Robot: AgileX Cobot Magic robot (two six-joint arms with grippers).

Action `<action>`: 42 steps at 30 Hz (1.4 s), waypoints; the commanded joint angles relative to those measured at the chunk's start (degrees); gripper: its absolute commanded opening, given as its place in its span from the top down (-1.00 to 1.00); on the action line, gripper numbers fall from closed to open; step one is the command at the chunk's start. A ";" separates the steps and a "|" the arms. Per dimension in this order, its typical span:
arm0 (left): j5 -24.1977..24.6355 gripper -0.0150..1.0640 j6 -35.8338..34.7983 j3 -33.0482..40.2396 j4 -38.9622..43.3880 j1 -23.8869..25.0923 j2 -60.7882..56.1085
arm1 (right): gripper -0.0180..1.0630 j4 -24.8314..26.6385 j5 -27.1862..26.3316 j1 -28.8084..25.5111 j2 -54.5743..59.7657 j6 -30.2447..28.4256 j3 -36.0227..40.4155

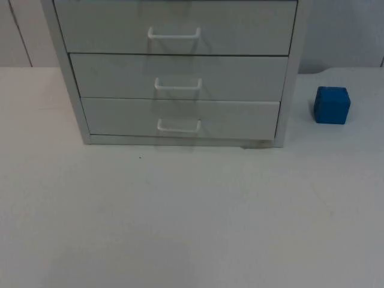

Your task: Open the drawer with the left hand, place the block into the drawer with the right hand, then close the drawer with the left hand.

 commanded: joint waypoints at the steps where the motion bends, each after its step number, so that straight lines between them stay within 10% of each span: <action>1: -0.51 -0.98 0.00 0.13 -1.67 0.01 -0.24 | -0.94 0.29 -0.86 0.20 -0.24 0.05 -0.54; 16: -11.04 -0.98 0.00 -2.21 -5.14 0.01 21.58 | -0.94 0.32 -13.71 0.20 29.00 0.45 -7.06; 35: -18.84 -0.97 1.52 -2.21 -6.74 0.01 43.26 | -0.94 1.18 -16.41 0.20 51.05 0.92 -7.06; 42: -18.25 -0.77 17.23 -4.91 -16.41 0.01 48.81 | -0.94 1.18 -16.44 0.20 50.83 0.92 -7.06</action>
